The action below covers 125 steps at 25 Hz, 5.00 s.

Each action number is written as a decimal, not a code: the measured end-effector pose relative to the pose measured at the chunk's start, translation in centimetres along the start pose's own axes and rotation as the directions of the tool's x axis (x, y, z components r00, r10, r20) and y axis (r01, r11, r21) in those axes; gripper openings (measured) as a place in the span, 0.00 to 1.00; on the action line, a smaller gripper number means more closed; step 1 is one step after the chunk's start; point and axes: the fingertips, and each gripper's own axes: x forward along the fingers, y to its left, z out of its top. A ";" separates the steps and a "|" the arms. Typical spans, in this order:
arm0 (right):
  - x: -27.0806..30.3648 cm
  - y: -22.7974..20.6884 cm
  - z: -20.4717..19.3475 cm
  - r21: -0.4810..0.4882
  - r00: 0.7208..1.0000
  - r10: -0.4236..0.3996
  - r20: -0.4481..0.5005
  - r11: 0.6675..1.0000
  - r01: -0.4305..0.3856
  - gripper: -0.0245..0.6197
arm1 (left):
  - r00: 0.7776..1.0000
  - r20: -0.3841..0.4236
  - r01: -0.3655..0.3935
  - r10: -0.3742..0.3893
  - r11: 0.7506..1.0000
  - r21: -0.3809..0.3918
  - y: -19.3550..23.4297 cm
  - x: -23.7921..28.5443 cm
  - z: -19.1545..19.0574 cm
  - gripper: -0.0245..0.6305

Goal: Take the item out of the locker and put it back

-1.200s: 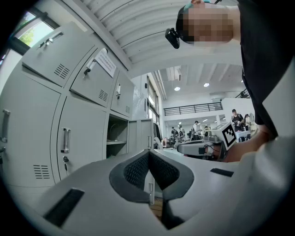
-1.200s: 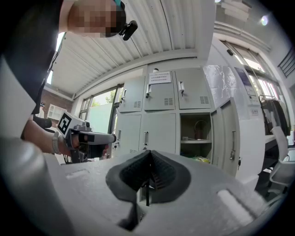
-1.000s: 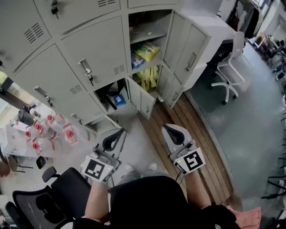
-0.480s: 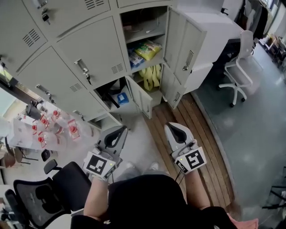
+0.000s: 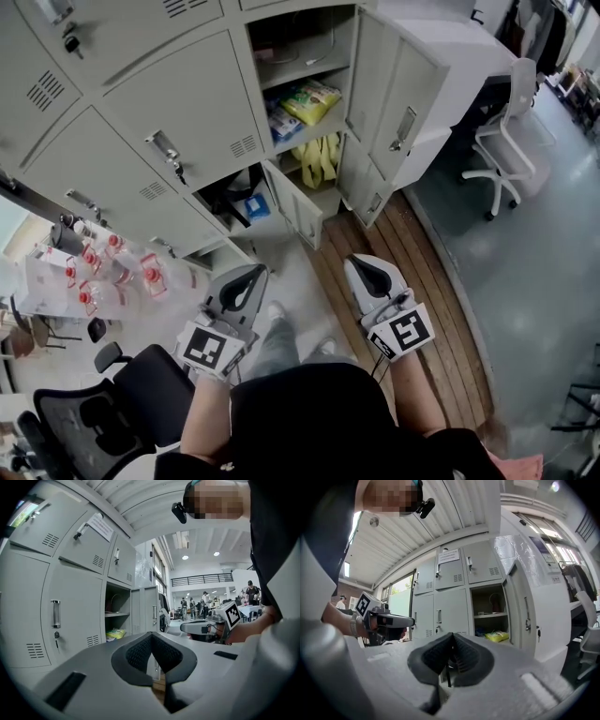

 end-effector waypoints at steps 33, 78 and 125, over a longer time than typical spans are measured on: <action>23.1 -7.9 -3.7 -0.082 0.957 -0.248 -0.153 0.968 0.237 0.04 | 0.979 -0.083 0.174 -0.187 0.973 -0.149 18.3 4.9 -4.1 0.05; 41.0 -20.6 -17.9 -0.033 0.932 0.002 -0.363 0.999 -0.015 0.77 | 0.914 -0.279 -0.330 0.294 0.940 -0.092 22.1 8.9 -8.5 0.05; 33.4 -19.4 -11.3 -0.030 0.934 -0.071 -0.349 0.997 0.065 0.60 | 0.970 -0.170 -0.197 0.174 0.972 -0.130 21.5 9.6 -7.5 0.05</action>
